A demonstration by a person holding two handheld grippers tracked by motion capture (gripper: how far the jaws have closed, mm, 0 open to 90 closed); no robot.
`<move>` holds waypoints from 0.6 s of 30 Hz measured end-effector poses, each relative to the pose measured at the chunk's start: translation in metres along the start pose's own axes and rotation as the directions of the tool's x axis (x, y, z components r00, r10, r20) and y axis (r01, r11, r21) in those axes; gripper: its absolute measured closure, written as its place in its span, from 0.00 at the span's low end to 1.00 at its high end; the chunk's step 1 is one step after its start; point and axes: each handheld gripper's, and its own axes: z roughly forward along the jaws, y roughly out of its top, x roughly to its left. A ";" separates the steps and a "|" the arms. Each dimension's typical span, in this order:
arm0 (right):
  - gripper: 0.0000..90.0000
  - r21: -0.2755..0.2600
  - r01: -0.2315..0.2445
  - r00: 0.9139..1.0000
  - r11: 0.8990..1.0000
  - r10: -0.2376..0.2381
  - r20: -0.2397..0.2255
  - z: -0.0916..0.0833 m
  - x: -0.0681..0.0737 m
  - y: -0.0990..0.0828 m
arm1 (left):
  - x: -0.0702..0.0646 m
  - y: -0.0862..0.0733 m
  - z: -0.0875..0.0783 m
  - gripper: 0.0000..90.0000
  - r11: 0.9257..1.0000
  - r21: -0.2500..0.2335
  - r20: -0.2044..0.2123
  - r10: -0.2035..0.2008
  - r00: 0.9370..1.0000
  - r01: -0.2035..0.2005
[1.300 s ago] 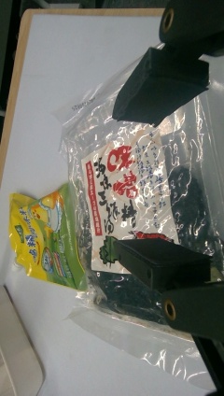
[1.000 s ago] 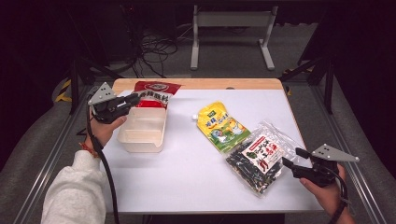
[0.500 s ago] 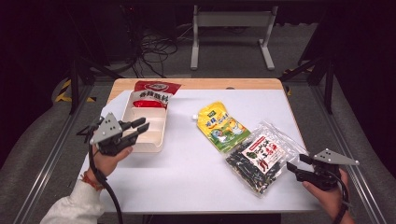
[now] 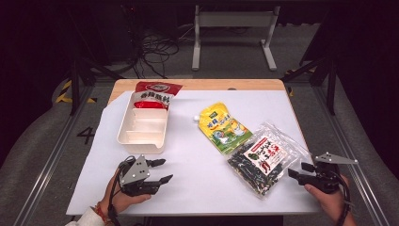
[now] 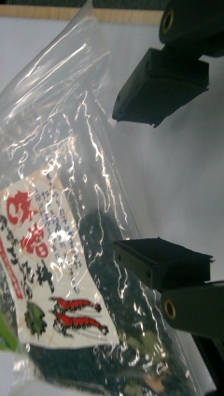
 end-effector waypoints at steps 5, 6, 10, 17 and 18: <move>0.28 0.060 -0.064 0.995 0.996 0.068 -0.071 0.007 0.001 -0.001 | -0.001 -0.007 0.015 0.33 0.998 0.052 0.048 -0.036 0.998 0.034; 0.28 0.066 -0.042 0.995 0.997 0.048 -0.083 0.009 0.003 0.001 | -0.002 -0.009 0.020 0.32 0.997 0.072 0.044 -0.030 0.999 0.027; 0.24 0.059 -0.070 0.989 0.996 0.077 -0.123 0.014 0.002 0.005 | -0.001 -0.011 0.029 0.30 0.993 0.100 0.051 -0.061 0.997 0.056; 0.17 0.066 -0.058 0.990 0.996 0.066 -0.122 0.033 0.012 0.019 | 0.004 -0.010 0.038 0.25 0.988 0.099 0.106 -0.132 0.986 0.122; 0.17 0.068 -0.049 0.991 0.996 0.057 -0.121 0.036 0.014 0.021 | 0.005 -0.008 0.040 0.25 0.987 0.099 0.122 -0.140 0.983 0.128</move>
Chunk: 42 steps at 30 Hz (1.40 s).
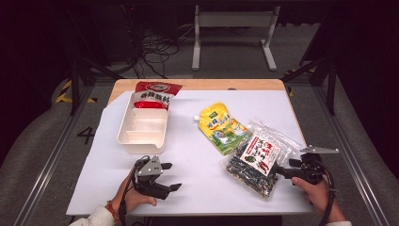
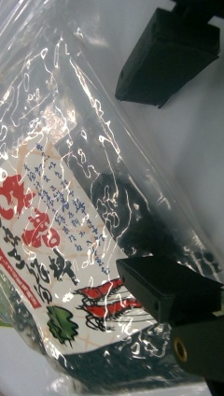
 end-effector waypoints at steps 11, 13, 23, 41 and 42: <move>0.47 -0.020 0.094 0.966 0.995 -0.096 -0.238 0.026 0.026 0.003 | 0.001 0.028 0.042 0.23 0.999 0.046 0.117 -0.011 0.993 0.006; 0.53 -0.016 0.099 0.962 0.995 -0.100 -0.253 0.028 0.033 0.001 | -0.002 0.032 0.052 0.22 0.998 0.056 0.129 -0.011 0.992 0.004; 0.55 -0.034 0.098 0.958 0.995 -0.103 -0.266 0.028 0.033 -0.002 | 0.003 0.049 0.085 0.17 0.990 0.087 0.232 -0.130 0.964 0.113; 0.58 -0.076 0.161 0.948 0.984 -0.176 -0.267 0.025 0.044 -0.004 | 0.001 0.078 0.116 0.25 0.985 0.030 0.271 -0.171 0.947 0.169; 0.58 -0.081 0.174 0.948 0.981 -0.189 -0.257 0.023 0.045 -0.003 | 0.003 0.079 0.113 0.31 0.984 0.010 0.271 -0.176 0.946 0.180</move>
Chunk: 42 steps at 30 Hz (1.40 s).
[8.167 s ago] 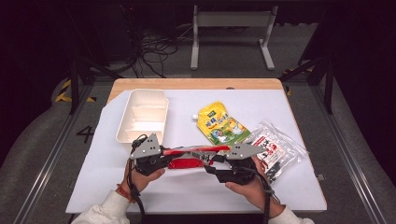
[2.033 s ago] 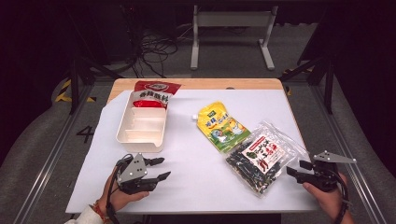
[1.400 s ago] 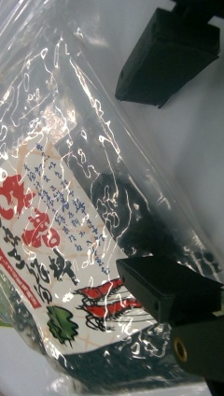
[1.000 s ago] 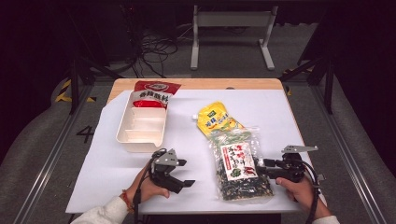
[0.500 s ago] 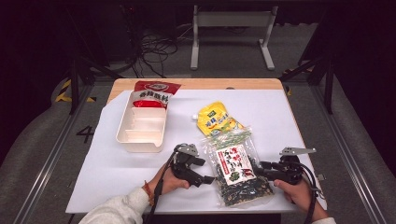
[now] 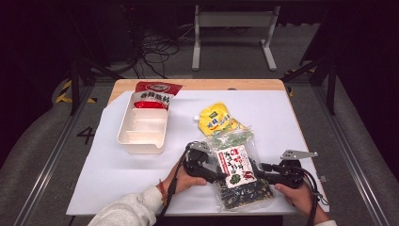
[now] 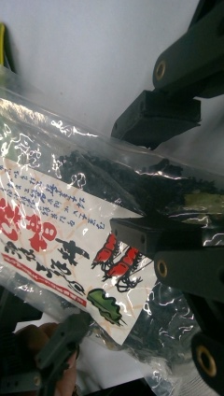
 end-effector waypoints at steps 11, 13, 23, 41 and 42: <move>0.56 -0.114 0.049 0.998 0.992 -0.053 -0.034 -0.014 0.014 0.006 | -0.013 0.011 -0.036 0.80 0.982 -0.157 0.030 0.109 0.994 -0.103; 0.54 -0.124 0.054 0.998 0.991 -0.059 -0.037 -0.016 0.016 0.007 | -0.016 0.013 -0.041 0.82 0.977 -0.179 0.034 0.125 0.992 -0.117; 0.35 -0.134 0.115 0.993 0.984 -0.118 -0.016 -0.030 0.031 0.008 | -0.034 0.018 -0.079 0.92 0.935 -0.258 -0.049 0.240 0.970 -0.244; 0.31 -0.107 0.118 0.992 0.987 -0.113 0.052 -0.032 0.020 0.004 | -0.040 0.015 -0.103 0.93 0.894 -0.281 -0.161 0.316 0.935 -0.350; 0.32 -0.107 0.118 0.992 0.987 -0.113 0.051 -0.031 0.021 0.004 | -0.039 0.015 -0.104 0.93 0.894 -0.285 -0.157 0.312 0.937 -0.346</move>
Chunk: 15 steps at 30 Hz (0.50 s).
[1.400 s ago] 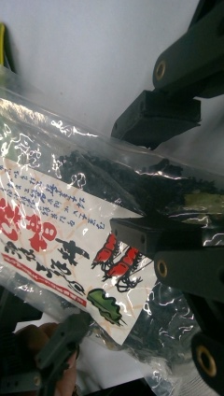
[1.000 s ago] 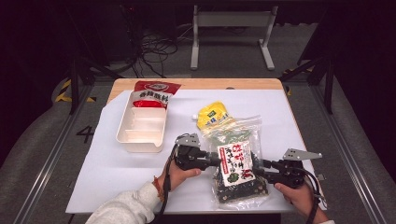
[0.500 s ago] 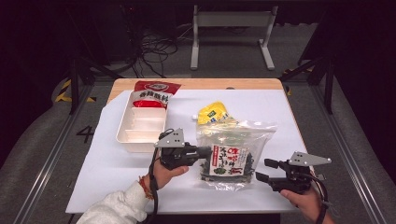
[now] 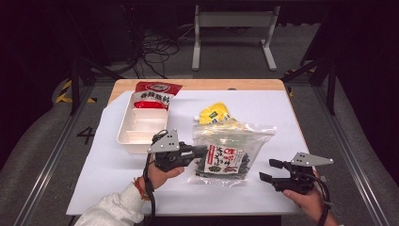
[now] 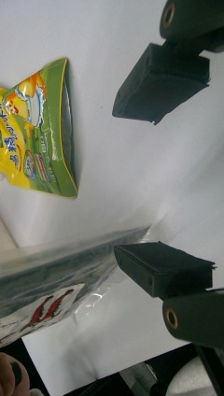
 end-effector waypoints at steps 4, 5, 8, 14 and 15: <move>0.31 0.000 -0.001 1.000 1.000 0.001 0.003 0.000 0.000 0.000 | 0.002 0.001 -0.004 0.93 1.000 -0.007 -0.012 0.004 1.000 -0.004; 0.31 -0.001 -0.005 1.000 1.000 0.005 0.002 0.000 0.000 0.000 | 0.003 0.002 -0.006 0.93 1.000 -0.013 -0.019 0.007 1.000 -0.008; 0.31 0.004 -0.007 1.000 1.000 0.007 0.006 0.001 -0.001 -0.001 | 0.007 0.004 -0.011 0.93 1.000 -0.018 -0.046 0.022 0.999 -0.022; 0.31 0.005 -0.009 1.000 1.000 0.009 0.008 0.001 -0.001 -0.002 | 0.016 0.008 -0.030 0.93 0.998 -0.057 -0.092 0.014 0.996 -0.019; 0.31 0.006 -0.014 1.000 1.000 0.014 0.009 0.001 -0.001 -0.002 | 0.019 0.010 -0.037 0.93 0.997 -0.068 -0.114 0.023 0.993 -0.031</move>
